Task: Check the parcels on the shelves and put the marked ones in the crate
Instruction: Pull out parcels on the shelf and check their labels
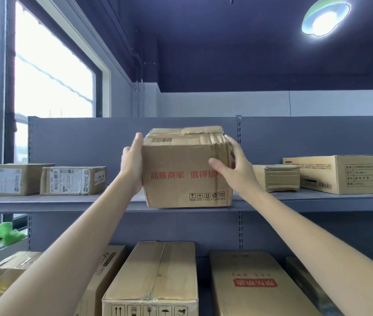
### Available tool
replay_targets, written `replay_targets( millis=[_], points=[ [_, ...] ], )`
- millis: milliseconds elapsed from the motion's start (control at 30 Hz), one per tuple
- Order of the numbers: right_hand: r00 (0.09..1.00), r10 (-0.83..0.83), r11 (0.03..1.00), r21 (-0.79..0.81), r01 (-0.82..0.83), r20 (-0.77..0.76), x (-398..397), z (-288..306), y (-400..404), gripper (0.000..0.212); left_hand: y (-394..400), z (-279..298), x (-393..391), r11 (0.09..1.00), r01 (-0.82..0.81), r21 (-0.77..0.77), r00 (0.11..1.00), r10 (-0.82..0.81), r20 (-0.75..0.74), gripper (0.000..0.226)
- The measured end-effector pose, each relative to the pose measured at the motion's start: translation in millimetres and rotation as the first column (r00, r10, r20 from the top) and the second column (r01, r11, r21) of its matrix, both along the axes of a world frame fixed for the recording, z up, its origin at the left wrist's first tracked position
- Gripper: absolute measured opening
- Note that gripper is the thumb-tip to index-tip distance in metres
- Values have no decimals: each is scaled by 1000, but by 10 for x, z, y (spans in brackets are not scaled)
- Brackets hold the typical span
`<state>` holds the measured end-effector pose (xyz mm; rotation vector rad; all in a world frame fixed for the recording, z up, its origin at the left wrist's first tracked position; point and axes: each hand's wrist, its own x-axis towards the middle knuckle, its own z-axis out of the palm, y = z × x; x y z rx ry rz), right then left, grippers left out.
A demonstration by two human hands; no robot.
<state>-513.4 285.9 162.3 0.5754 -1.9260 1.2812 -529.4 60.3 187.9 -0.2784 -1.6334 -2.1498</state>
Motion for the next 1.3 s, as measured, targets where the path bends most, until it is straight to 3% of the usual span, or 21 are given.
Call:
replay_targets(
  millis=[100, 200, 400, 500, 600, 667, 767, 833, 900, 967, 1033, 1100, 1200, 1300],
  points=[
    [992, 109, 959, -254, -123, -69, 17, -92, -80, 48, -62, -38, 93, 1000, -26, -6, 995, 25, -92, 62],
    [979, 205, 892, -415, -179, 19, 36, -99, -150, 38, -50, -171, 200, 988, -115, -100, 974, 92, -207, 36],
    [933, 360, 864, -370, -340, -18, 161, -238, -165, 28, -158, -534, 408, 991, -27, -131, 967, -7, -256, 45],
    [924, 383, 855, -373, -360, -14, 248, -299, -130, 48, -200, -523, 537, 993, 30, -113, 978, -53, -204, 41],
    [889, 443, 855, -355, -378, 120, 347, -260, -83, 77, -266, -496, 654, 978, 202, -56, 976, -205, -69, 24],
    [875, 426, 892, -268, -364, 229, 431, -241, -101, 90, -274, -536, 697, 972, 234, -15, 972, -234, 15, 35],
    [930, 337, 941, -26, -337, 145, 641, -341, -186, 83, -255, -657, 847, 990, 138, -9, 987, -138, -79, 36],
    [926, 368, 930, -48, -366, 81, 757, -480, -194, 84, -304, -734, 1015, 983, 179, 32, 974, -173, -144, 45],
    [870, 490, 864, -164, -475, 58, 848, -625, -181, 86, -418, -838, 1164, 969, 243, 51, 946, -225, -232, 58],
    [756, 654, 711, -364, -602, 28, 928, -766, -175, 86, -485, -944, 1301, 978, 208, 15, 932, -194, -308, 75],
    [689, 724, 600, -516, -612, 25, 1029, -877, -226, 61, -488, -1074, 1376, 986, 163, -31, 943, -165, -288, 87],
    [666, 742, 564, -615, -551, 85, 1060, -1013, -297, 51, -445, -1241, 1404, 993, 83, -80, 961, -101, -256, 70],
    [666, 736, 578, -627, -523, 122, 1039, -1201, -368, 39, -425, -1421, 1411, 998, -54, -30, 966, 45, -253, 20],
    [647, 755, 572, -587, -573, 104, 1013, -1312, -383, 37, -458, -1462, 1475, 1000, -14, -28, 970, 7, -243, 25]
  ],
)
